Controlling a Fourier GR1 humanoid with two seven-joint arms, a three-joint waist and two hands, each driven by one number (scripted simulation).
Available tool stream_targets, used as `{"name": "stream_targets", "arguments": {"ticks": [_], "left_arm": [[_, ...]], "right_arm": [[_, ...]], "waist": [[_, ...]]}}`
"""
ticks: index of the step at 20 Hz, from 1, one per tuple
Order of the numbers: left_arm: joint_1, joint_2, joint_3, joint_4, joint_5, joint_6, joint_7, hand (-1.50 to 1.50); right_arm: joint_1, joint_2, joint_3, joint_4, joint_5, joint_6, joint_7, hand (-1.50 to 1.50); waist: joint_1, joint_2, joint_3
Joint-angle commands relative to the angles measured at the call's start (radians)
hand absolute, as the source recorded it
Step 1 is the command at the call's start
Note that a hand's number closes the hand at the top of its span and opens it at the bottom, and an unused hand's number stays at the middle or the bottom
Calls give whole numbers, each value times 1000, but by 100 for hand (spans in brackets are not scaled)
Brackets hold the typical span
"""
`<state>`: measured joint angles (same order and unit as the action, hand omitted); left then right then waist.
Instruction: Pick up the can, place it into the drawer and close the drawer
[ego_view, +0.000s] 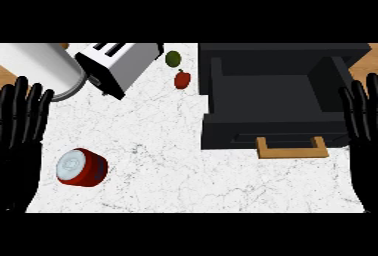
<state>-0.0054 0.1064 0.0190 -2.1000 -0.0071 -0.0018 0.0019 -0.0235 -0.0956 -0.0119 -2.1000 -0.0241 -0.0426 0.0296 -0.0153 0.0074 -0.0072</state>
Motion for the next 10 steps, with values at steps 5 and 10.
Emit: {"name": "stream_targets", "arguments": {"ticks": [5,10], "left_arm": [[300,-23,100,-207,22,29,-28,-150],[361,-104,130,-137,3,195,231,-150]], "right_arm": [[83,-3,-27,-22,-34,36,-53,-150],[71,0,-60,45,-19,-42,185,-150]], "waist": [[33,-13,7],[32,-8,8]]}}
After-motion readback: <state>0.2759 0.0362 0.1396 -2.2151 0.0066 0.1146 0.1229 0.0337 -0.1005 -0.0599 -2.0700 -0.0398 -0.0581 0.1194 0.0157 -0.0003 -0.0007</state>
